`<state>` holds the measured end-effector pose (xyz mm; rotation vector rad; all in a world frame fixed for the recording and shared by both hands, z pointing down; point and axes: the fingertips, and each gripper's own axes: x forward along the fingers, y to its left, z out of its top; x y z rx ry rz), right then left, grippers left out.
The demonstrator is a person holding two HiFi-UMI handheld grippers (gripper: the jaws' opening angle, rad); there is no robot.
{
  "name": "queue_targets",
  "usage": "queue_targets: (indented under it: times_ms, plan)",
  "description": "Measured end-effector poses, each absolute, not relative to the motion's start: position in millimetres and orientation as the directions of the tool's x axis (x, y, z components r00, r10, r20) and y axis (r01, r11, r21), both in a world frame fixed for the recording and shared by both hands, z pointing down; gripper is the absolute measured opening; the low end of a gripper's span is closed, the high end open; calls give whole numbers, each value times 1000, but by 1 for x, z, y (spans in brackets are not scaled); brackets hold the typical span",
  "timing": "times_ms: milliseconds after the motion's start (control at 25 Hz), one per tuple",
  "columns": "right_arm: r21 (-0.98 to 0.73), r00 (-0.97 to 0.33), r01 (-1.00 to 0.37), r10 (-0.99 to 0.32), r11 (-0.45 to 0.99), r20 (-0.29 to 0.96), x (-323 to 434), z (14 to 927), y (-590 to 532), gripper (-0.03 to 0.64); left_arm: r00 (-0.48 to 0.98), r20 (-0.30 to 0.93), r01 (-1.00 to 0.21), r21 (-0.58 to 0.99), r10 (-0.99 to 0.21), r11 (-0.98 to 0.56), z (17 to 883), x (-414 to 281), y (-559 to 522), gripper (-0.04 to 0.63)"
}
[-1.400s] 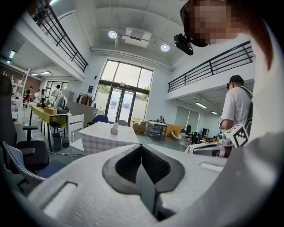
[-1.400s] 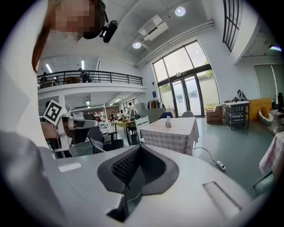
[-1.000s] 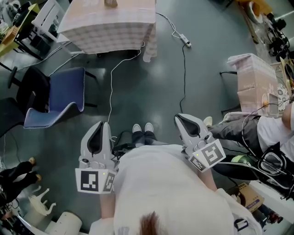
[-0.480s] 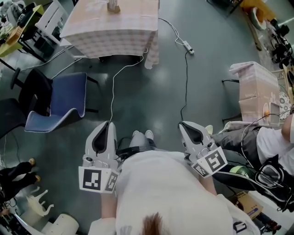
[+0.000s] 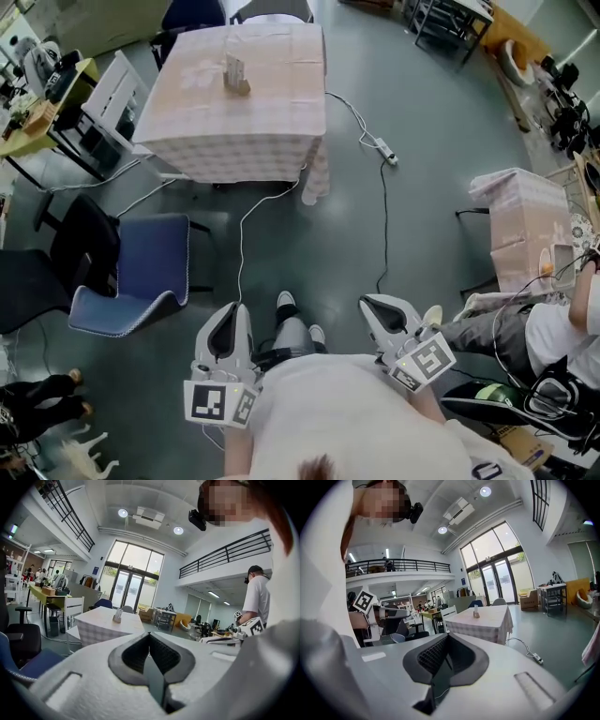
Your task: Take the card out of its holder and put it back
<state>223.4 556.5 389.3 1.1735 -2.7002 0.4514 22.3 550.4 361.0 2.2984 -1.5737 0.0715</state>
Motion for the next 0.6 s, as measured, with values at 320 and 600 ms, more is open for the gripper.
queue_targets:
  times_ms: [320, 600]
  plan:
    - [-187, -661, -750, -717, 634, 222, 189, 364, 487, 2, 410, 209, -900, 249, -888, -357, 338, -6, 480, 0]
    - [-185, -614, -789, -755, 586, 230, 178, 373, 453, 2, 428, 269, -891, 283, -863, -354, 360, -12, 448, 0]
